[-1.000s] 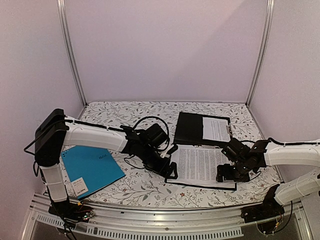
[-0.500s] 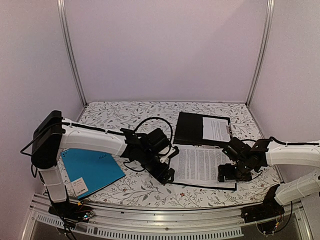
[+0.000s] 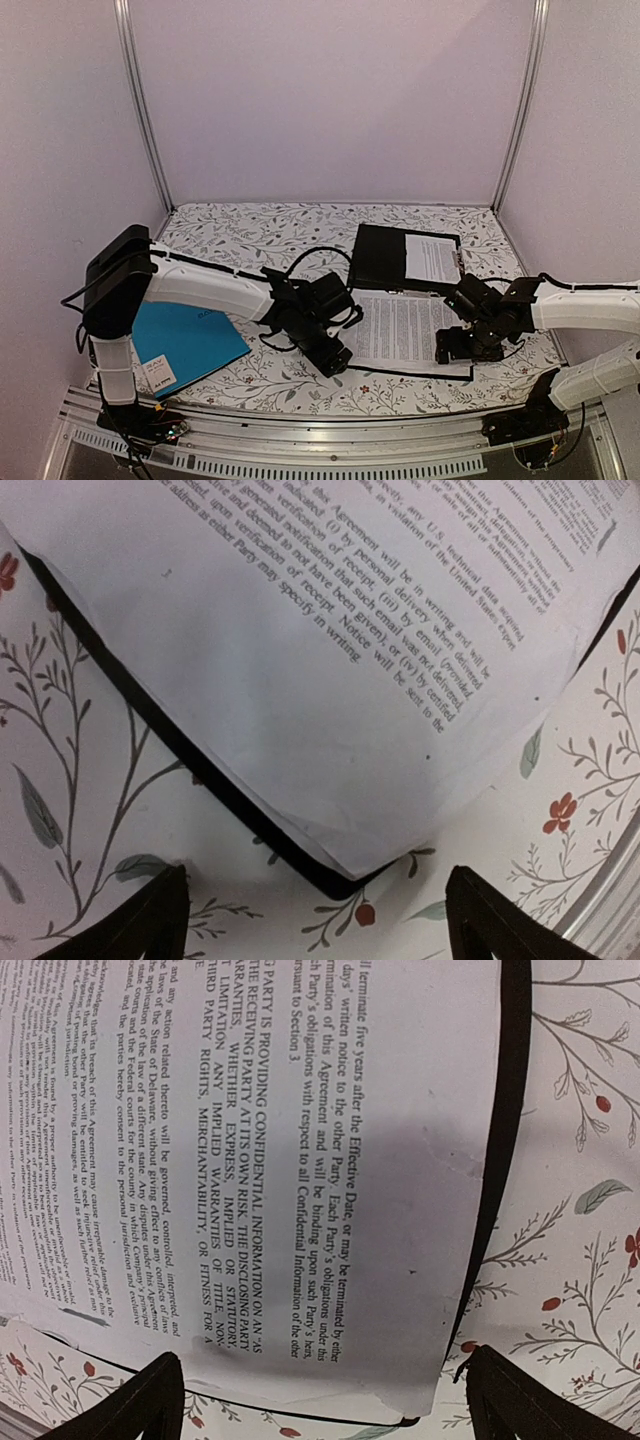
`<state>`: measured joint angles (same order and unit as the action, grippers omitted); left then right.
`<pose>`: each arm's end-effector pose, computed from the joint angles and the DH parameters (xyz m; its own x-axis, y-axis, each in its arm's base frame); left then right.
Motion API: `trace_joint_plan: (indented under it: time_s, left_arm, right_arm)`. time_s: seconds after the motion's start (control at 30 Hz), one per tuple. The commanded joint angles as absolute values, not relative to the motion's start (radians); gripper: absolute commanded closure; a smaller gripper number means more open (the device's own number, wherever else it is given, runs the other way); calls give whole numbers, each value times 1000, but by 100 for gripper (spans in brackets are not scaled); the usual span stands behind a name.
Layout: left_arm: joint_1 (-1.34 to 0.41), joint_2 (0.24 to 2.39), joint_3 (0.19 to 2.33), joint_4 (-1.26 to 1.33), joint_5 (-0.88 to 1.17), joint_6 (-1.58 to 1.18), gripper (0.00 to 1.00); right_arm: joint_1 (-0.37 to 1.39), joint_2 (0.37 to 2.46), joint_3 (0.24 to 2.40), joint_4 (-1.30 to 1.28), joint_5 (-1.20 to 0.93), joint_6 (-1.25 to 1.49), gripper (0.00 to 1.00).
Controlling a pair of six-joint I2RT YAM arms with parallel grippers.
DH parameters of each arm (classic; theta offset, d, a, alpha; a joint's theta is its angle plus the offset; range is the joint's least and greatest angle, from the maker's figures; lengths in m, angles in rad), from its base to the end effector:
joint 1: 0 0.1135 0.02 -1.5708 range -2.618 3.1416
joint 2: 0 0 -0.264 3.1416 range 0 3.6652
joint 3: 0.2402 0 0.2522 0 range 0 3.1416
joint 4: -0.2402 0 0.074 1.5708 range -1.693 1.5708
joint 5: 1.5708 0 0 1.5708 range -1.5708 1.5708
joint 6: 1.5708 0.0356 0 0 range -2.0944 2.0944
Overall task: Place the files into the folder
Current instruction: Adjust the file with the spring clip on the folder.
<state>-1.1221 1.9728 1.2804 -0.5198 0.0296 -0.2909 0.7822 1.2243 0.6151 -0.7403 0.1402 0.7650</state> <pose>0.1676 -0.3506 0.1436 -0.6487 0.6866 -0.3283 0.7506 0.6484 -0.1272 0.1380 0.1301 0.1643 -0.9675 0.0054 -0.2528 -0.0085 0.9985 0.0537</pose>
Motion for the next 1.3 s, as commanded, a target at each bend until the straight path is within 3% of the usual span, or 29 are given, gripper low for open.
trace_joint_plan:
  time_s: [0.0, 1.27]
  left_arm:
    - [-1137, 1989, 1306, -540, 4, -280, 11]
    - [-1132, 2017, 1334, -548, -97, -306, 11]
  right_arm:
    - [776, 1230, 632, -749, 158, 757, 2]
    - [776, 1206, 614, -738, 143, 761, 2]
